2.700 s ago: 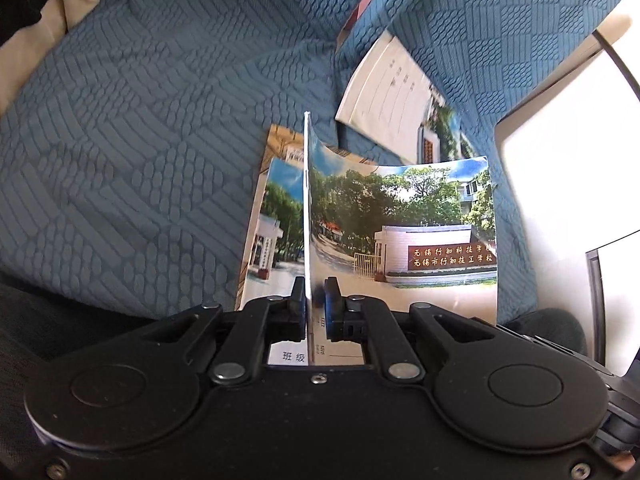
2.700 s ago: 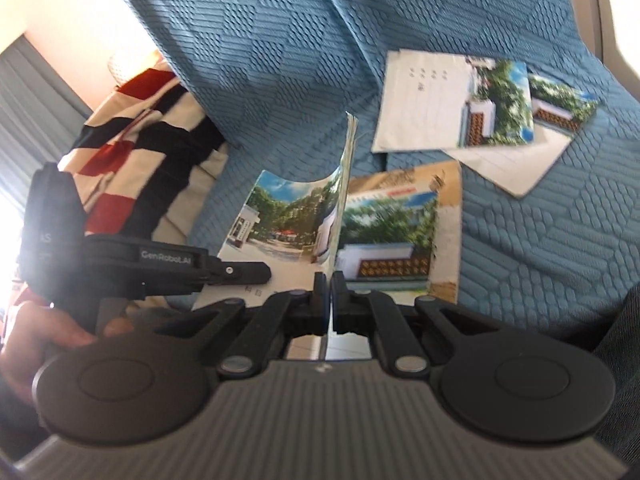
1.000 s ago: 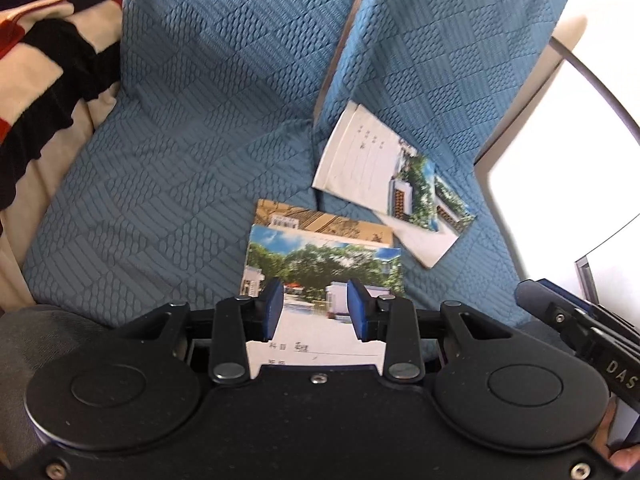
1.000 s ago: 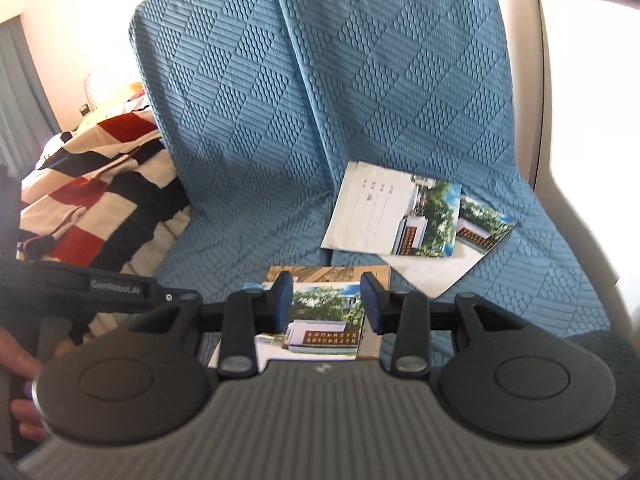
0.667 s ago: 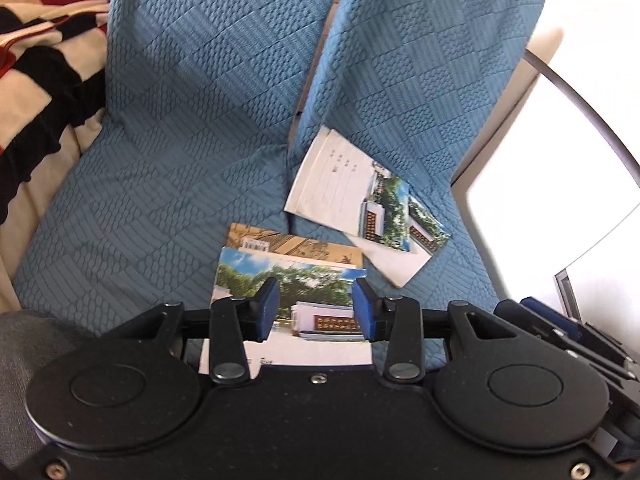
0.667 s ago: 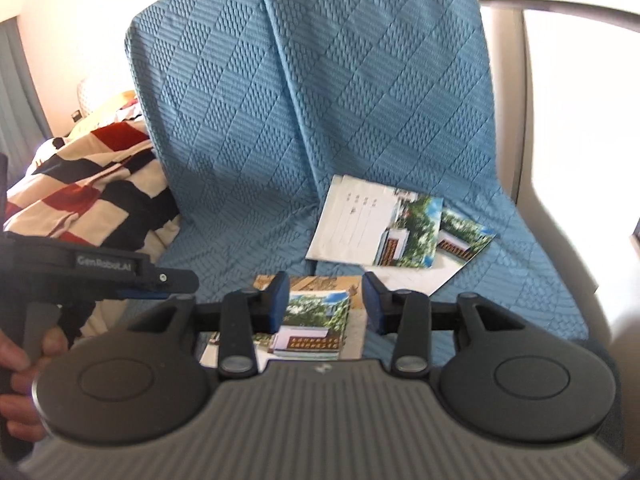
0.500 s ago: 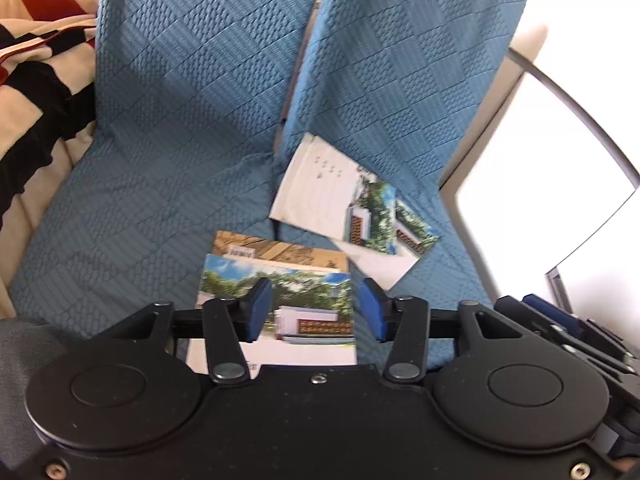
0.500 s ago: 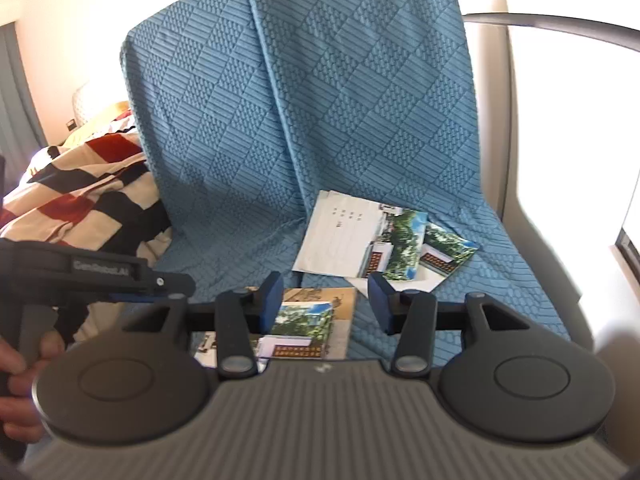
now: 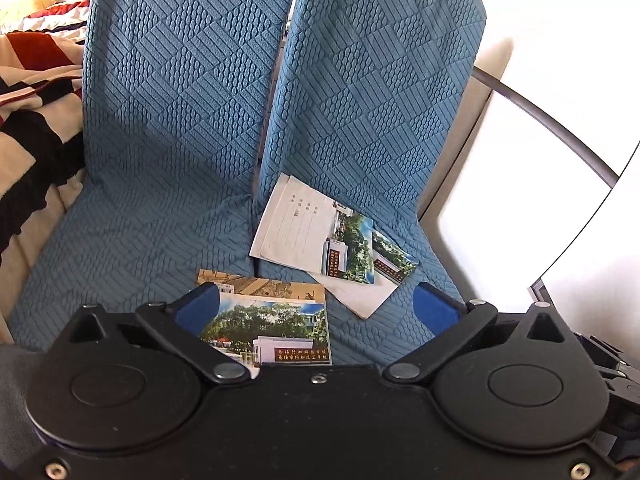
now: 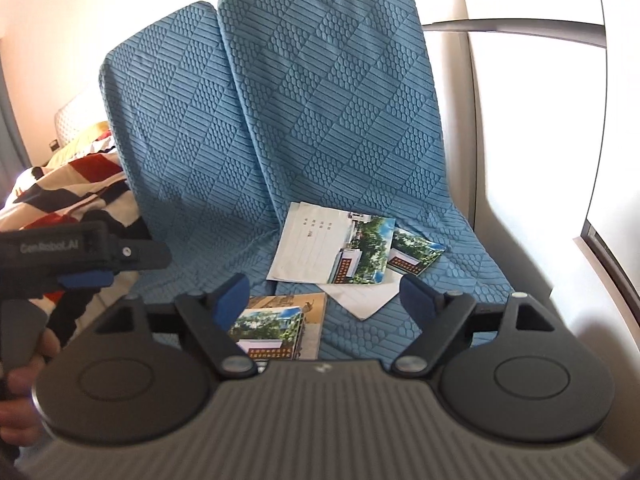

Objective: Organize objects
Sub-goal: 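Withdraw both open grippers from the book stack, then move both open grippers toward the remaining white photo envelope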

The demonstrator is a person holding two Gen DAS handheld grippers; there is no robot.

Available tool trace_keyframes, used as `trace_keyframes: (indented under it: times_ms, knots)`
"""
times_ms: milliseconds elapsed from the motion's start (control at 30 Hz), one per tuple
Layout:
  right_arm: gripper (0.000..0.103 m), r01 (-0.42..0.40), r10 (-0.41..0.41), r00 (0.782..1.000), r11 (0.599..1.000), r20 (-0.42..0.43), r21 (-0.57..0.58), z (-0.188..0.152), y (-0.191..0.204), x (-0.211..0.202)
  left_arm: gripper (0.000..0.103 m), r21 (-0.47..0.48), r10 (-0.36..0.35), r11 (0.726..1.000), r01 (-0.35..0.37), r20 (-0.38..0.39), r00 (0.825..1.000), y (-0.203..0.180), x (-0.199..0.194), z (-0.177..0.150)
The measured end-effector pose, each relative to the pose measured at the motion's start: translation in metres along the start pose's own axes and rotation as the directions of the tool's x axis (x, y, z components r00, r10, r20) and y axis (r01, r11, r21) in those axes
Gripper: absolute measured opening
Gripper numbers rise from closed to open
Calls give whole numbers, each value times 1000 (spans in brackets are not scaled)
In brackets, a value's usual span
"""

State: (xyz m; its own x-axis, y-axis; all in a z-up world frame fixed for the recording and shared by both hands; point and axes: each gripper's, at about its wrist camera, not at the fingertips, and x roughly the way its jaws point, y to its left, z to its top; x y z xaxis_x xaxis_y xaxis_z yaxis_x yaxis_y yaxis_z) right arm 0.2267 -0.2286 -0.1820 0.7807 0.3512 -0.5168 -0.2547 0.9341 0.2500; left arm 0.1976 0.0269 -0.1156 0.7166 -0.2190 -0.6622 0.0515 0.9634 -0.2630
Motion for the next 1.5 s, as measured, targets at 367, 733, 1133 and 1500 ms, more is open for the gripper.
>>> trace_keyframes:
  times_ms: [367, 733, 1133, 1500]
  knots:
    - [83, 6, -5, 1000, 999, -28, 33, 1, -17, 13, 103, 13, -7, 1000, 8, -37, 999, -4, 27, 8]
    - [83, 42, -36, 994, 998, -103, 52, 5, -44, 88, 102, 28, -8, 1000, 11, -85, 996, 21, 125, 43]
    - [83, 52, -44, 987, 997, -156, 53, 22, -62, 196, 97, 107, 4, 994, 14, -162, 987, 42, 231, 64]
    - [83, 53, -37, 978, 996, -207, 70, 24, -83, 267, 85, 159, -2, 987, 37, -213, 977, 43, 312, 69]
